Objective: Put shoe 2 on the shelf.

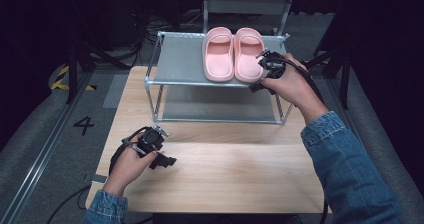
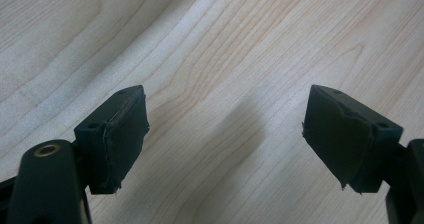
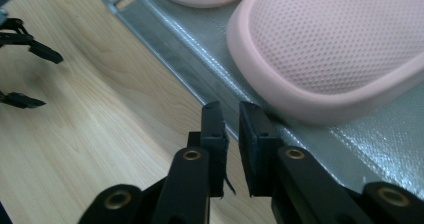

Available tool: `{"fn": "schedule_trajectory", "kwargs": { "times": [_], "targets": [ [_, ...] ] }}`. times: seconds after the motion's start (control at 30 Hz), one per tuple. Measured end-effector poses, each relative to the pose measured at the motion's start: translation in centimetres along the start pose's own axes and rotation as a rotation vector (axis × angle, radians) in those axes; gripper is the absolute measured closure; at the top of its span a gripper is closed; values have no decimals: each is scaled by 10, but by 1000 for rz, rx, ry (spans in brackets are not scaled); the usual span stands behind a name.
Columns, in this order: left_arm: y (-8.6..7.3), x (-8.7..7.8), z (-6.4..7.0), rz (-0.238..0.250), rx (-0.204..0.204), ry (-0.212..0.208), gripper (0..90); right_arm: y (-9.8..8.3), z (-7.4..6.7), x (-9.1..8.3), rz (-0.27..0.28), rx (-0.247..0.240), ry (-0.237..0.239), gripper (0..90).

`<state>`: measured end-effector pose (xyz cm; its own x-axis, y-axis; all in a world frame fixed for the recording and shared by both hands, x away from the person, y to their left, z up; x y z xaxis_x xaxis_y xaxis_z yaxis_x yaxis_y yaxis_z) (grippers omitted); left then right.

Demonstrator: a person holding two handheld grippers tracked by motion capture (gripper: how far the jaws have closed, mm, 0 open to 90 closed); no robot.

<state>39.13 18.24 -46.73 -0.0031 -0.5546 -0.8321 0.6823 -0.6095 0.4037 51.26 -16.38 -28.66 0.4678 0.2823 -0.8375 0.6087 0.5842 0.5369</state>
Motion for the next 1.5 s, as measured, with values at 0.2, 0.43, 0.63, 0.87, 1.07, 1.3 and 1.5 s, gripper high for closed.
{"fn": "schedule_trajectory", "kwargs": {
  "times": [0.2, 0.43, 0.63, 0.87, 1.07, 1.3, 1.5],
  "targets": [
    [4, 1, 1, 5, 3, -1, 182, -20, 1, -29, 73, 7, 20, 739],
    [6, -1, 2, 2, 21, 10, 182, -55, 8, -50, 97, 6, -12, 687],
    [7, -4, -1, 7, 10, 20, 180, -94, 16, -59, 69, 20, -40, 647],
    [10, -2, -2, -2, 17, 29, 180, -137, 25, -54, 38, 58, -60, 613],
    [9, -3, -3, 0, 34, 39, 178, -167, 31, -43, 4, 73, -76, 590],
    [8, -4, -2, 5, 36, 41, 178, -204, 38, -18, -69, 125, -62, 570],
    [6, -4, -2, 4, 19, 40, 178, -227, 41, 2, -75, 171, -49, 546]
  ]
}}
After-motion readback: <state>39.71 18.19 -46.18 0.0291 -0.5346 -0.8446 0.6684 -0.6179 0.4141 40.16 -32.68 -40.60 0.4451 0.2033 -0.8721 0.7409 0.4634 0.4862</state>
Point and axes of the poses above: each handheld gripper's, and its own axes: x roughly forward along the jaws, y roughly out of its top, z roughly to its right, the point moved 3 cm from there along x, roughly forward along the jaws, and after that the axes turned 13 degrees about -y, right-handed, at the moved point
